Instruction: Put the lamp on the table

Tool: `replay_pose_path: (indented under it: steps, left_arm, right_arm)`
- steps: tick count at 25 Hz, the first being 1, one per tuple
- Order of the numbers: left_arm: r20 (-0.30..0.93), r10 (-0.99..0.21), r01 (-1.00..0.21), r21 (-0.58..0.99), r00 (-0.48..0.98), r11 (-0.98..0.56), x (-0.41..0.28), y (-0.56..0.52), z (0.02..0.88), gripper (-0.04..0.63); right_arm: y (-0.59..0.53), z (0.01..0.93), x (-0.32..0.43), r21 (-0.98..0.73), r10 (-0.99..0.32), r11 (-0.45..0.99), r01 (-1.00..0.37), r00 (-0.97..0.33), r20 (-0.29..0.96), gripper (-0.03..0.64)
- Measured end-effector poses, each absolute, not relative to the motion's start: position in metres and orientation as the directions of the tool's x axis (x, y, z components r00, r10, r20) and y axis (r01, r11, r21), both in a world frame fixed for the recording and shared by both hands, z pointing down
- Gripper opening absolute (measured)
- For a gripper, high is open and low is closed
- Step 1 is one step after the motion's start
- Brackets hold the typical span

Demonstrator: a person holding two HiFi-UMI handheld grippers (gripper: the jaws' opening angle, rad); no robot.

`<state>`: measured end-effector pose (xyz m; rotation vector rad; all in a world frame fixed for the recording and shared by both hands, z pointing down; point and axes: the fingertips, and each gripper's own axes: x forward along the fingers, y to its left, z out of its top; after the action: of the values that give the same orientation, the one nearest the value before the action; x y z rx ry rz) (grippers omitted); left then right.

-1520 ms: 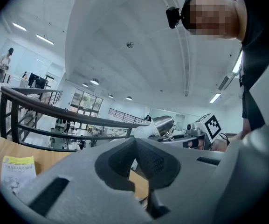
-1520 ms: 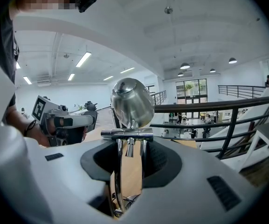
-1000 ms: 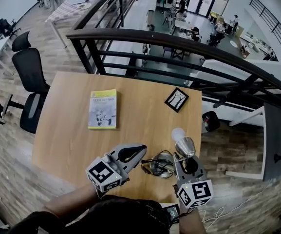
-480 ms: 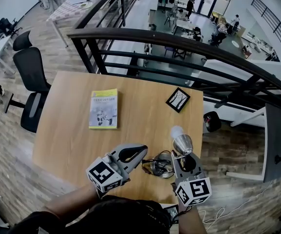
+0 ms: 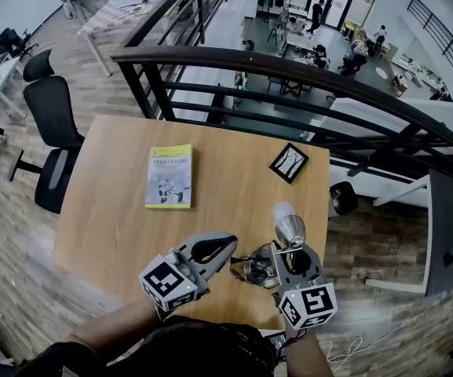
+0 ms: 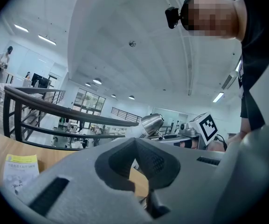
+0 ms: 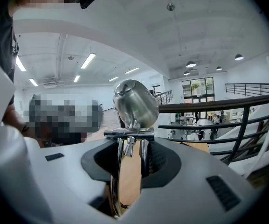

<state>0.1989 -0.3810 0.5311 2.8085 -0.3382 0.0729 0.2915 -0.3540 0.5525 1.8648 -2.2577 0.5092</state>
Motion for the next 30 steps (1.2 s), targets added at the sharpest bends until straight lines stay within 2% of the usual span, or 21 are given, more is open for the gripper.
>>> replay_pose_path:
  steps: [18,23,30]
  left_arm:
    - [0.088,-0.237,-0.252,0.289,0.968,-0.924,0.186,-0.375,0.529,0.009]
    - [0.080,-0.237,-0.250,0.278,0.968,-0.928,0.179,-0.371,0.526,0.009]
    - [0.076,-0.251,-0.262,0.272,0.965,-0.926,0.166,-0.364,0.517,0.009]
  right_arm:
    - [-0.358,0.558,0.284,-0.129,-0.918,0.176,-0.976,-0.209,0.337,0.118]
    - [-0.357,0.558,0.290,-0.117,-0.923,0.149,-0.982,-0.180,0.339,0.186]
    - [-0.350,0.554,0.289,-0.109,-0.921,0.143,-0.984,-0.172,0.350,0.215]
